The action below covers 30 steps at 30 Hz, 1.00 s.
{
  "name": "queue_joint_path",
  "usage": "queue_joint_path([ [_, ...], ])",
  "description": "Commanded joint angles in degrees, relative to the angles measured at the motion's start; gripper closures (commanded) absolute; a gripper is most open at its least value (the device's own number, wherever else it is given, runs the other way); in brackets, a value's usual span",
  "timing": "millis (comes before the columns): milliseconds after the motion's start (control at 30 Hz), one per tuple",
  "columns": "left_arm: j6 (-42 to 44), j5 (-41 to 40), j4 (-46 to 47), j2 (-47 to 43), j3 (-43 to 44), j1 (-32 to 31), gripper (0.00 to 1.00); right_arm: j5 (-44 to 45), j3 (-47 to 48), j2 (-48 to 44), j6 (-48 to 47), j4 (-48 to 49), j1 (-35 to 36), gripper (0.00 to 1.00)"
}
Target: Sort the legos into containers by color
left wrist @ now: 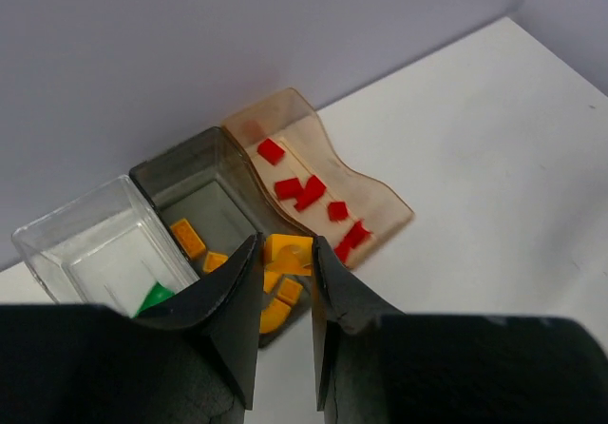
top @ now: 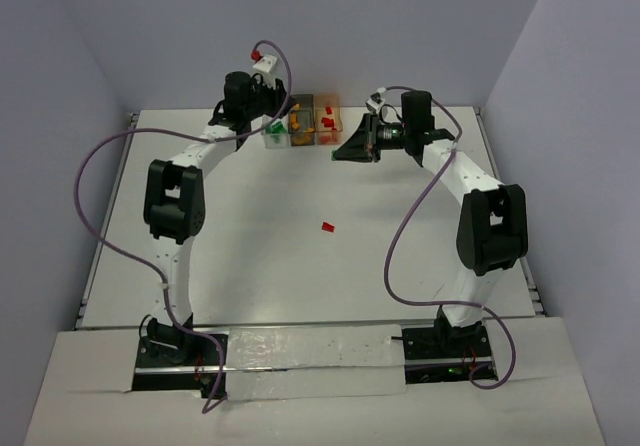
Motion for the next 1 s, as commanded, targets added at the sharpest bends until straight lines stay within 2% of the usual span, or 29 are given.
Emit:
queue_joint_path([
  [0,-1.57,-3.30,2.01,7.93,10.92,-0.36,0.98,4.55,3.61,-4.01,-10.30,-9.24,0.20,1.00],
  [100,-1.53,-3.86,2.14,12.14,14.49,-0.45,0.96,6.24,4.30,-4.26,-12.64,-11.48,0.20,1.00],
  [200,-1.39,-4.43,1.88,15.02,16.50,-0.47,0.87,8.63,5.17,-4.51,-14.74,-13.65,0.20,1.00],
  [333,-0.76,-5.33,1.71,14.75,15.97,-0.46,0.61,12.01,6.83,-3.92,-16.62,-16.23,0.36,1.00],
  [367,-0.58,-5.66,1.47,14.41,15.88,-0.37,0.47,13.03,8.25,-3.58,-17.77,-17.86,0.45,1.00],
  [467,0.40,-7.28,0.10,12.53,15.52,-0.36,0.31,19.37,13.29,-1.97,-21.82,-22.07,1.60,1.00],
  [500,0.54,-7.47,-0.56,11.83,15.52,-0.27,0.22,21.34,16.22,-1.31,-23.02,-23.57,2.21,1.00],
  [533,0.67,-7.35,-1.81,10.19,15.24,0.05,0.08,24.04,19.23,-0.27,-24.86,-26.28,3.54,1.00],
  [567,0.60,-6.85,-3.01,8.27,14.44,0.45,0.02,26.38,22.06,0.82,-26.94,-28.37,4.53,1.00],
  [667,-0.56,-5.85,-5.21,2.60,12.41,1.91,0.01,33.60,30.86,4.65,-31.40,-31.99,7.18,1.00],
  [733,-4.59,-3.54,-6.61,-1.54,9.65,3.52,0.01,39.55,38.71,8.98,-34.84,-33.37,10.30,1.00],
  [767,-8.88,-0.52,-7.27,-6.08,6.53,5.97,0.01,43.43,43.15,12.01,-36.93,-33.77,12.56,1.00],
  [800,-11.24,0.97,-7.47,-8.77,4.63,7.60,0.01,43.78,45.10,13.60,-37.90,-33.71,13.62,1.00],
  [867,-15.76,3.27,-8.92,-16.37,-1.90,12.30,0.01,49.85,48.18,16.58,-39.44,-31.92,15.61,1.00],
  [967,-13.82,5.11,-14.77,-27.45,-11.63,18.33,0.01,58.51,51.25,22.02,-43.68,-26.18,19.03,1.00],
])
